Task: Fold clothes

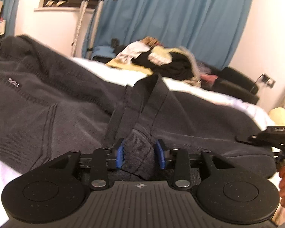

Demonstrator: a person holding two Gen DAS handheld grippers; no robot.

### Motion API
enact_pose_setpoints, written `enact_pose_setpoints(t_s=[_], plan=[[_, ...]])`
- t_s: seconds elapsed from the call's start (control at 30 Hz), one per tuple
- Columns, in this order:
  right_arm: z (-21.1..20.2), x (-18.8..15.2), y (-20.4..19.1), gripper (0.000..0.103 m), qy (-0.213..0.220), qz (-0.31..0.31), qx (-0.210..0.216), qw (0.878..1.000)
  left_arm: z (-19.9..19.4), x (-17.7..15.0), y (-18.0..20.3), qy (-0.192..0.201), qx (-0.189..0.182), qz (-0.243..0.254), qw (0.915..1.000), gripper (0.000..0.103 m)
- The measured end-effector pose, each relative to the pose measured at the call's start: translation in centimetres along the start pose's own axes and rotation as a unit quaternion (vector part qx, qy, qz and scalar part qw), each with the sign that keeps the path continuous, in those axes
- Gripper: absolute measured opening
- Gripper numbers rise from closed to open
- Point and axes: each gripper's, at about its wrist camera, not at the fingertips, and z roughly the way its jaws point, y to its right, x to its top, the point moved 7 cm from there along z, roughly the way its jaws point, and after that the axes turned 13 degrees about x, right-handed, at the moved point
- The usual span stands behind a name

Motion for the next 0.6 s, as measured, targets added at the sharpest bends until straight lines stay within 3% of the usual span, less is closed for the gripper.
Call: enact_pose_setpoints(t_s=[0.03, 0.1, 0.2, 0.33, 0.47, 0.6], plan=[[-0.1, 0.4, 0.7, 0.021, 0.005, 0.022, -0.006, 1.0, -0.7, 0.6, 0.0, 0.021, 0.003, -0.002, 0.9998, 0.052], [-1.0, 1.2, -0.7, 0.018, 0.019, 0.008, -0.002, 1.0, -2.1, 1.8, -0.4, 0.07, 0.005, -0.01, 0.9975, 0.066], [-2.9, 2.5, -2.9, 0.017, 0.029, -0.016, 0.008, 0.999, -3.4, 3.5, -1.3, 0.121, 0.009, -0.027, 0.9922, 0.066], [-7.0, 4.0, -4.3, 0.017, 0.049, -0.043, 0.014, 0.998, -1.2, 3.1, -1.1, 0.083, 0.025, -0.018, 0.996, 0.066], [-11.1, 6.0, -4.0, 0.017, 0.071, -0.052, 0.005, 0.996, 0.9, -0.1, 4.0, 0.014, -0.009, 0.043, 0.9989, 0.065], [-16.6, 7.7, -3.4, 0.017, 0.106, -0.052, -0.02, 0.993, 0.9, -4.4, 10.9, -0.035, -0.063, 0.096, 0.9928, 0.064]])
